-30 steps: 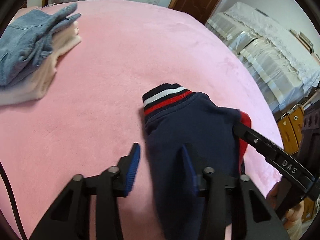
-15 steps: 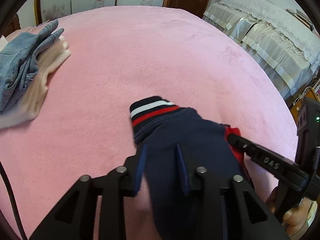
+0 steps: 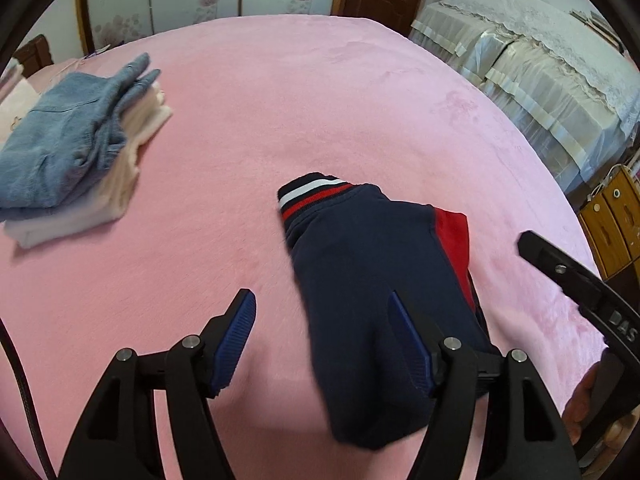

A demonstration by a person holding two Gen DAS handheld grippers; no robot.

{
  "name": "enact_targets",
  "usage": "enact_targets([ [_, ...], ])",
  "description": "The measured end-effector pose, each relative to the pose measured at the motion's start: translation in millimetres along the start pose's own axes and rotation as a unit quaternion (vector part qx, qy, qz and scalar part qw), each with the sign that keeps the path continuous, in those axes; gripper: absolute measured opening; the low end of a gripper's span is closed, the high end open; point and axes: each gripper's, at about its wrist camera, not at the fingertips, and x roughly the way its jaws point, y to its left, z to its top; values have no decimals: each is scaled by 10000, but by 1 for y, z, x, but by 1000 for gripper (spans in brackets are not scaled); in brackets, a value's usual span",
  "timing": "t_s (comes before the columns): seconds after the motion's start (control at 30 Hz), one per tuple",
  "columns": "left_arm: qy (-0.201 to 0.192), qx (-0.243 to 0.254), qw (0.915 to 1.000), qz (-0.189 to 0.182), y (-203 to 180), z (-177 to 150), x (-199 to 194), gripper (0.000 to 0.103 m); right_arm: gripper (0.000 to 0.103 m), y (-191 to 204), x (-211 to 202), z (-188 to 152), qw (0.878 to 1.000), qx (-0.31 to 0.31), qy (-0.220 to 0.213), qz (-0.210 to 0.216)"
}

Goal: Fold large clothes
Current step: 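Grasp the folded navy jacket bundle with both tools at its end, then grasp the navy bundle with both tools and lift it off the bed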

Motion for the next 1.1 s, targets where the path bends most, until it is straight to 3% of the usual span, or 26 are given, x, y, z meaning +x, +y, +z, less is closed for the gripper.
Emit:
enact_targets([
  [0.27,-110,-137,9998,-51,11,-10,-48,70,56,14,-50,-8,9984,-499,-203,-168],
  [0.47,-153,-148,9997,-135,17,-12,-74,77,68,27,-68,-15,9939,-943,-301,-487],
  [0.63,-89,-192,9993,-318,20,-9,-83,78,70,28,-71,-12,9951,-915,-131,-349],
  [0.87,242,-273,9970,-681,22,-10,-60,78,70,23,-60,-11,9958,-893,193,34],
  [1.1,971,-601,9859,-1222,27,-20,-5,78,70,-3,-10,-17,9916,-358,1112,550],
])
